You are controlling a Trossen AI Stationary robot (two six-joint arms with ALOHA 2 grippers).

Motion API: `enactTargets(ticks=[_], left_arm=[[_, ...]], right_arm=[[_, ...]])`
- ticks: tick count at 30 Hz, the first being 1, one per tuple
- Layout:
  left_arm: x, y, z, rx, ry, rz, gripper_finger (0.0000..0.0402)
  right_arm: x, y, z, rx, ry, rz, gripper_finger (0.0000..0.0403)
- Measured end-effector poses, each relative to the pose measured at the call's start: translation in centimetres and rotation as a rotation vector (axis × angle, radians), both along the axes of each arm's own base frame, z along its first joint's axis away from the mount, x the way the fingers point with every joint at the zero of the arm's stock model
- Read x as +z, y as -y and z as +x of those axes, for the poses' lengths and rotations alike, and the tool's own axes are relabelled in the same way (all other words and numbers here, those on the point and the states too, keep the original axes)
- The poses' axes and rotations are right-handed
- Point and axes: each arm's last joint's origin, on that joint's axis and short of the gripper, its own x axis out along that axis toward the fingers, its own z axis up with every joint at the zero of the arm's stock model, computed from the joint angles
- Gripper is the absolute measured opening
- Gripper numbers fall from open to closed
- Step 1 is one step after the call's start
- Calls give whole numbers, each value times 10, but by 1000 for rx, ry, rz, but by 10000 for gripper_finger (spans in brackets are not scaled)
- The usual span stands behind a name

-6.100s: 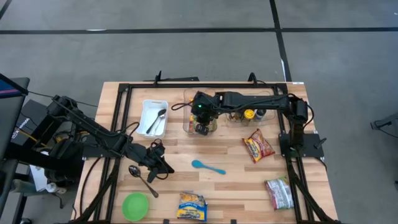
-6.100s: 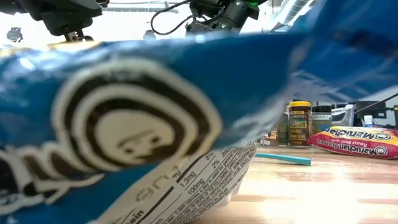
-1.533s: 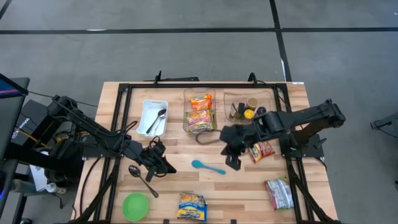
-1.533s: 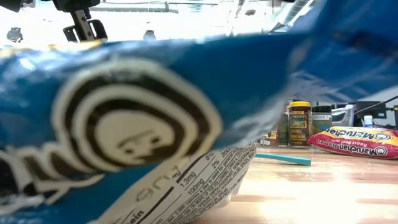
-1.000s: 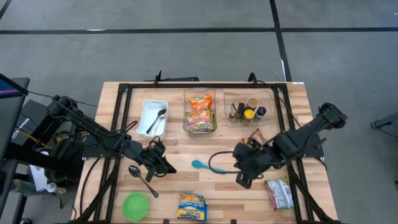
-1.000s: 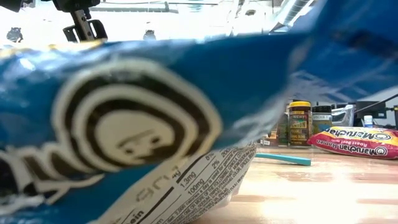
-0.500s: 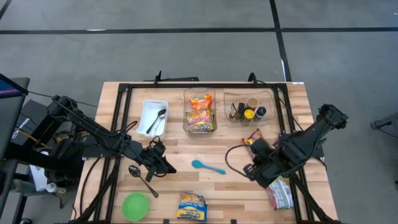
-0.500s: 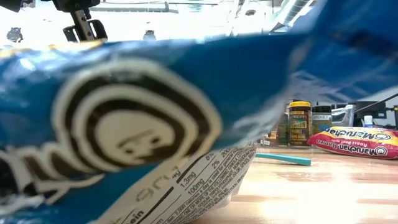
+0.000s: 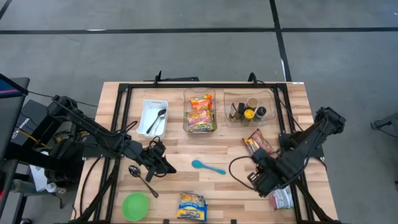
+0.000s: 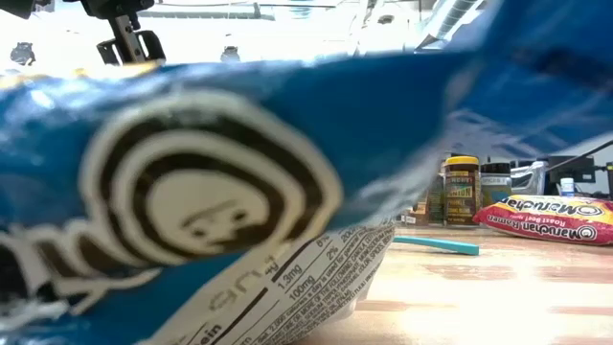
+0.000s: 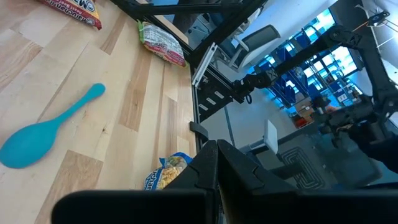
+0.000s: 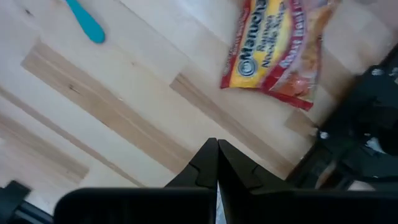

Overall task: Pick & Place Food Item
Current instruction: Put the green noodle pack into the left transparent bin

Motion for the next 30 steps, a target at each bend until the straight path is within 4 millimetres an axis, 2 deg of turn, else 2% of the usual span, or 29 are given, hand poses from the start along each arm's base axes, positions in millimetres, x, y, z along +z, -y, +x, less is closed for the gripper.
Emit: enactTargets(ticks=[8, 14, 22, 26, 30], left_arm=[[0, 0, 0, -1, 1, 4, 0], [0, 0, 0, 0, 3, 9, 0], [0, 0, 0, 3, 4, 8, 0], [0, 0, 0, 3, 3, 8, 0], [0, 0, 0, 3, 4, 8, 0]], right_arm=[[-30, -16, 15, 94, -36, -1, 0], [-61, -21, 25, 70, -296, 41, 0], [-108, -29, 42, 176, -554, 126, 0], [-111, -30, 43, 174, -557, 128, 0], [-102, -33, 40, 163, -473, 119, 0]])
